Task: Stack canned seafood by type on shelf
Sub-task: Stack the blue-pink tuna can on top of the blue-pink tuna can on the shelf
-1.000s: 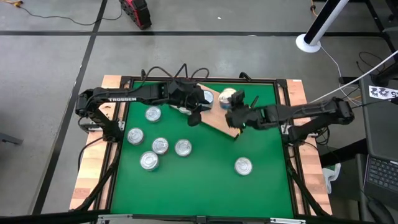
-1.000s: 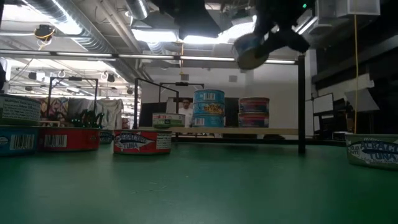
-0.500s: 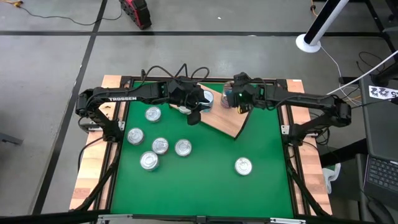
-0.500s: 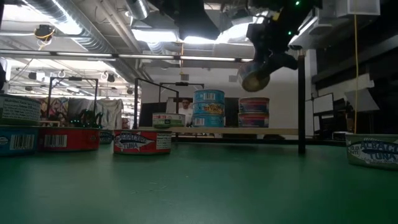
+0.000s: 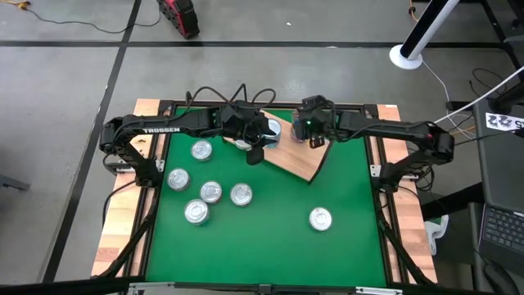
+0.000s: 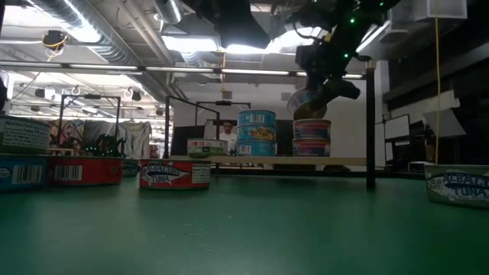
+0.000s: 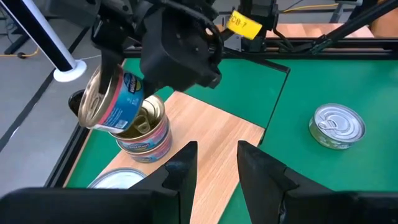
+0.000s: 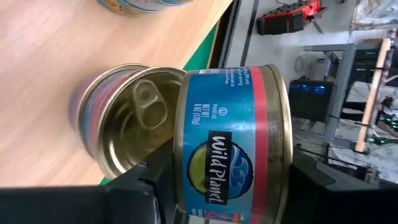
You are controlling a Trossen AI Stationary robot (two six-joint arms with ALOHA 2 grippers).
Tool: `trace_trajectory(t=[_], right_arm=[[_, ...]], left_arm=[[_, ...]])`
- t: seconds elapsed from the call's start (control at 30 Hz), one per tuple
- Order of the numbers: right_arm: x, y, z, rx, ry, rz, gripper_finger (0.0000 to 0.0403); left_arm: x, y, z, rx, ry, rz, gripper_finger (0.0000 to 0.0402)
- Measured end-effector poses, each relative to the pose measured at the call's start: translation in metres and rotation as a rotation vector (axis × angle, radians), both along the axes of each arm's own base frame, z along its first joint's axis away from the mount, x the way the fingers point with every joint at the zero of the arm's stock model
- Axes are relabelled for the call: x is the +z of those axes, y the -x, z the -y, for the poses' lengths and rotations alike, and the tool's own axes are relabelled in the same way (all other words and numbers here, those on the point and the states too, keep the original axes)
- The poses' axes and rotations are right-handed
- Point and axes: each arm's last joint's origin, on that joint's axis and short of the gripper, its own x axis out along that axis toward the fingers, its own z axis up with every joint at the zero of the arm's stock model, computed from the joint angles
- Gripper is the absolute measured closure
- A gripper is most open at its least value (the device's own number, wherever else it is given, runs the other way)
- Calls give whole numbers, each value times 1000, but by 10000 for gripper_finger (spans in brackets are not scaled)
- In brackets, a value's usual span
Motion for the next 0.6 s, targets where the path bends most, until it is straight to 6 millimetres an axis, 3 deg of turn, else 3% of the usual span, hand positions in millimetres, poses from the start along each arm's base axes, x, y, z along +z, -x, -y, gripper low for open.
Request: trace_trajectory(t=[0.6], right_arm=[[-2, -2, 1, -1, -8, 1, 207]], left_arm=[[0, 0, 0, -1, 0, 0, 292]])
